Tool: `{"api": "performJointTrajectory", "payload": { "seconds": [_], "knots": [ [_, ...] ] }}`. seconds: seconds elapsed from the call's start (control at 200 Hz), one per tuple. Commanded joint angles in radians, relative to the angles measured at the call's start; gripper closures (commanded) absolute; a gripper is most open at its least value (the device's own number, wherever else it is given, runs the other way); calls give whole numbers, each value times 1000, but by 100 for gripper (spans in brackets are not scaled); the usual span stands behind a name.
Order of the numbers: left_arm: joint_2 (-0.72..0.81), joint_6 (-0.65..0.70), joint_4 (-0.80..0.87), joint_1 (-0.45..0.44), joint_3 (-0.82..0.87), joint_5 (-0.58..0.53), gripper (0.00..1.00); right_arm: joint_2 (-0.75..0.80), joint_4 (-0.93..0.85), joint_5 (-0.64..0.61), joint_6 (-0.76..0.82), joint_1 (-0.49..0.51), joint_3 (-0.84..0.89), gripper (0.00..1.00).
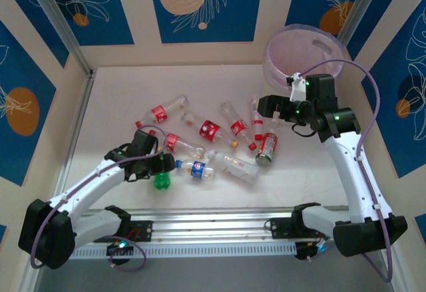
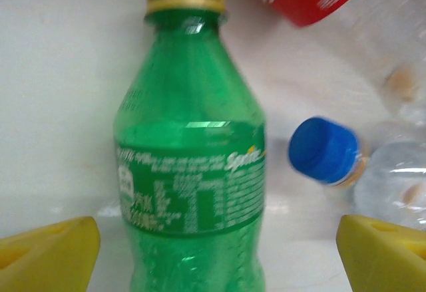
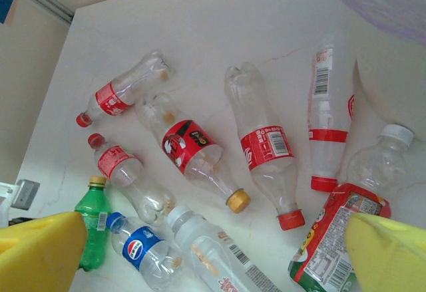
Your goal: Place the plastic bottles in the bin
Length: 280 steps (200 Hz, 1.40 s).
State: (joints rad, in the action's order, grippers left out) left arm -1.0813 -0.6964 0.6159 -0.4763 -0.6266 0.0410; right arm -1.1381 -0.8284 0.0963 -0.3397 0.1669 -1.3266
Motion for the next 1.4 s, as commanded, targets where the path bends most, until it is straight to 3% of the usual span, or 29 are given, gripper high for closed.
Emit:
{"api": "performJointTrajectory", "payload": {
  "seconds": [0.0,0.26,0.525,0.65,0.915,1.125,1.286,1.396],
  "knots": [
    [12,-42,51,-26,43,-32,10,-15,26,32,-27,16,-8,0],
    [-8,-94,-8,-80,101,-52,14,-14,51,8,-46,61,31,0],
    [-34,-82,-44,-81,106,-57,34,9,48,-7,-65,85,64,0],
    [-10,-64,-18,-81,82,-70,38,4,64,4,-84,109,72,0],
    [199,24,32,-81,-14,-88,41,-45,261,63,-197,347,124,1],
    [280,98,-312,-81,23,59,41,-179,451,57,-264,526,116,1],
    [189,114,-554,-96,29,202,41,-284,520,150,-282,556,69,1],
    [137,143,-624,-122,6,243,41,-326,543,186,-299,554,42,1]
  ]
}}
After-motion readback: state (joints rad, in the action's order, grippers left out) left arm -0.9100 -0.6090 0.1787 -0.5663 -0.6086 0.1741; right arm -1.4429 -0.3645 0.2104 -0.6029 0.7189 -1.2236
